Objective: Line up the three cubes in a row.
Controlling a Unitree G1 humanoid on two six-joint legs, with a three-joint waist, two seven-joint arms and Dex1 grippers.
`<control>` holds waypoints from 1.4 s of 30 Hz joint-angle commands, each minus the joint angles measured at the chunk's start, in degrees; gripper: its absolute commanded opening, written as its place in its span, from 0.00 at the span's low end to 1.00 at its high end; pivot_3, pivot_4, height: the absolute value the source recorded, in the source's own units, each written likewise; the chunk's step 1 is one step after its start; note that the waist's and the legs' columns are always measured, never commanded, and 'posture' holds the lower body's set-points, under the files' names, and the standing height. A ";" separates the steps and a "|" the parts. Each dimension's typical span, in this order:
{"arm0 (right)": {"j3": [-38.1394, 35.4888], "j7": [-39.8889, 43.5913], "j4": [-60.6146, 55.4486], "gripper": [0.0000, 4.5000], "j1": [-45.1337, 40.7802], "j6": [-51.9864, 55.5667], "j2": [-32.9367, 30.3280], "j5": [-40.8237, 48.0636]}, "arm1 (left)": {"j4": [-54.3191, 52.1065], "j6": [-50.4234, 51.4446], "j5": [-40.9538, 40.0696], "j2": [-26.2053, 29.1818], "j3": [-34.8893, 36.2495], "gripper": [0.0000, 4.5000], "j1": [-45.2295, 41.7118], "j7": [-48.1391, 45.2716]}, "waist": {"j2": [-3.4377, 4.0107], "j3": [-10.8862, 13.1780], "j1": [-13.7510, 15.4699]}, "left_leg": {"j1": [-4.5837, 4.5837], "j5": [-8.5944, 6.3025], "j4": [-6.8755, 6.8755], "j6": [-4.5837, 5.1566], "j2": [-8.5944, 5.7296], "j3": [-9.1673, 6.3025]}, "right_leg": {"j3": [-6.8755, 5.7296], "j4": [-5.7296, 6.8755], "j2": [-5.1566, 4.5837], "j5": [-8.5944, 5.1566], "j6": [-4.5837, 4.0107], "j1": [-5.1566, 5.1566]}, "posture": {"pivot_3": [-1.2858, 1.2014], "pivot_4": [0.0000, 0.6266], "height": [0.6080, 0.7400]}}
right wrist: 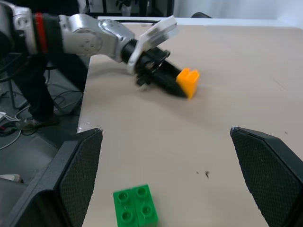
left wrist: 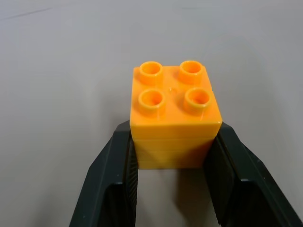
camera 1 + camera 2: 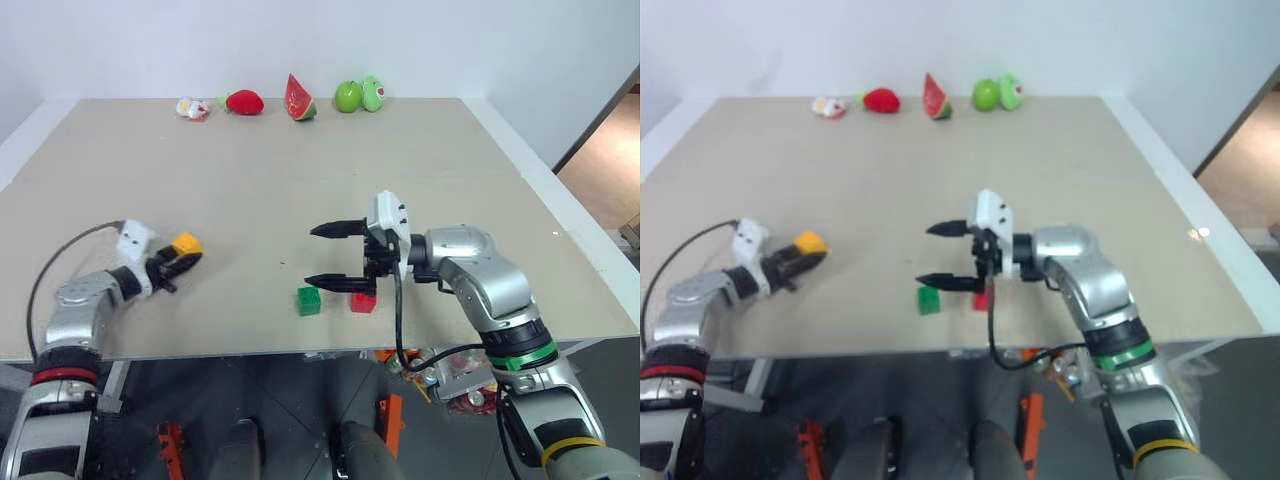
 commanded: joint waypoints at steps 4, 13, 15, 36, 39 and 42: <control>-6.53 2.55 -1.37 1.00 4.03 0.35 -7.31 2.13 | -18.39 5.26 -1.68 0.47 -9.52 0.29 2.61 -10.29 | 0.00 0.00 -0.13 | -0.01 -0.01 -0.01 0.00 0.01 0.04 | 0.02 -0.02 0.00 -0.03 -0.03 -0.06 | 0.52 0.24 1.00; -12.18 -1.49 -4.63 1.00 10.95 2.07 -10.74 2.97 | -9.90 0.37 2.91 3.01 -15.56 0.29 0.38 -18.87 | 0.02 0.00 -0.38 | 0.18 -0.03 -0.03 0.07 0.08 -0.04 | 0.15 0.03 0.23 -0.08 -0.13 -0.03 | 0.52 0.24 1.00; -12.57 -2.29 -6.04 1.00 12.16 2.60 -10.75 3.24 | -7.69 -0.55 2.97 3.50 -15.11 0.29 -0.36 -19.64 | 0.02 -0.01 -0.49 | 0.22 -0.03 -0.03 0.07 0.08 -0.03 | 0.17 0.03 0.24 -0.07 -0.13 -0.01 | 0.52 0.24 1.00; -11.51 -3.06 -4.24 1.00 10.41 1.91 -10.53 3.11 | -13.90 1.60 -1.51 8.75 -9.66 0.29 7.86 -18.83 | 0.02 -0.01 -2.07 | 0.55 -0.13 -0.18 0.06 0.33 -0.12 | 0.37 0.11 0.65 0.05 -0.54 -0.08 | 0.52 0.24 1.00; -11.16 -2.89 -3.30 1.00 9.37 1.59 -10.43 2.86 | -13.40 0.74 -1.26 7.54 -9.84 0.29 7.69 -17.70 | 0.02 -0.01 -1.94 | 0.56 -0.13 -0.18 0.06 0.32 -0.12 | 0.37 0.11 0.65 0.05 -0.55 -0.10 | 0.52 0.24 1.00; -11.06 -2.75 -2.71 1.00 9.04 1.23 -10.38 2.61 | -13.22 1.60 -2.61 6.48 -9.34 0.53 7.11 -17.33 | 0.02 -0.01 -1.67 | 0.55 -0.13 -0.17 0.06 0.32 -0.12 | 0.37 0.11 0.65 0.05 -0.55 -0.08 | 0.52 0.24 1.00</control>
